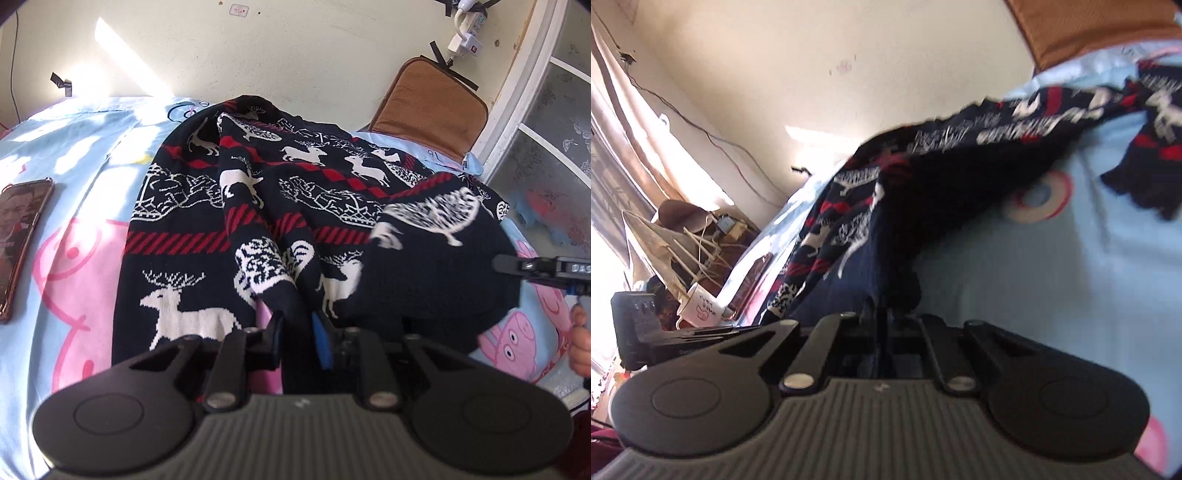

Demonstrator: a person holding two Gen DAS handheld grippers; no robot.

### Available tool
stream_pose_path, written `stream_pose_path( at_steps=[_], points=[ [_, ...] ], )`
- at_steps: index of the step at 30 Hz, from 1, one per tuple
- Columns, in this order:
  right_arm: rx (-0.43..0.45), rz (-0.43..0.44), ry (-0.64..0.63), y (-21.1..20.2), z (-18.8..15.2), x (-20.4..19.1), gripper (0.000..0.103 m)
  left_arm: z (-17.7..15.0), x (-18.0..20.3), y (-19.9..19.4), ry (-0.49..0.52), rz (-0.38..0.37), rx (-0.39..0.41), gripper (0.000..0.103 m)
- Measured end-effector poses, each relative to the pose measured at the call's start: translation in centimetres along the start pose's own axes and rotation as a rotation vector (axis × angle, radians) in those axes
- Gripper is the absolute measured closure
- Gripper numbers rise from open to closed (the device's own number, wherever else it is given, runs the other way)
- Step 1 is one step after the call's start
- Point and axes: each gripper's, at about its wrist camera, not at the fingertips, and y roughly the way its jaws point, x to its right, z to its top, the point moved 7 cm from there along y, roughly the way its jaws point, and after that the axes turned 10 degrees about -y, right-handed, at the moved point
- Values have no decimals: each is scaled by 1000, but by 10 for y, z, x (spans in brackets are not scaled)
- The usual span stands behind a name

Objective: Fold small clothes

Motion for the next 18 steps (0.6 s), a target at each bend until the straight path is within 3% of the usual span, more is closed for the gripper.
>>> stream_pose_path(
  at_steps=[2,5,8,10,12,13,14,15,16,17,18],
  points=[
    [29,-96,-15,-50,-1,11,96,-3,3,-7,14,-6,4,83],
    [5,-210,35,-96,-22,30,96,-7,7,-13,19,-17,8,43],
    [-80,-247,95,-93,-56,45,95,-12,14,-8,28,-29,-10,26],
    [-152,-258,72,-80,-75,49,92,-17,19,0,26,-31,-39,24],
    [-143,-241,49,-77,-77,48,89,-21,21,5,39,-8,-52,35],
    [-124,-236,55,-77,-74,49,81,-22,21,7,46,12,-53,41],
    [-99,-232,62,-77,-69,50,72,-22,20,6,53,37,-41,57],
    [-69,-230,67,-78,-63,52,55,-21,18,5,53,51,-37,75],
    [-38,-229,69,-80,-57,55,48,-19,15,4,39,53,-40,84],
    [-11,-227,68,-80,-52,57,47,-17,10,4,13,47,-48,94],
    [6,-215,76,-74,-46,60,47,-15,7,4,-10,37,-50,96]
  ],
)
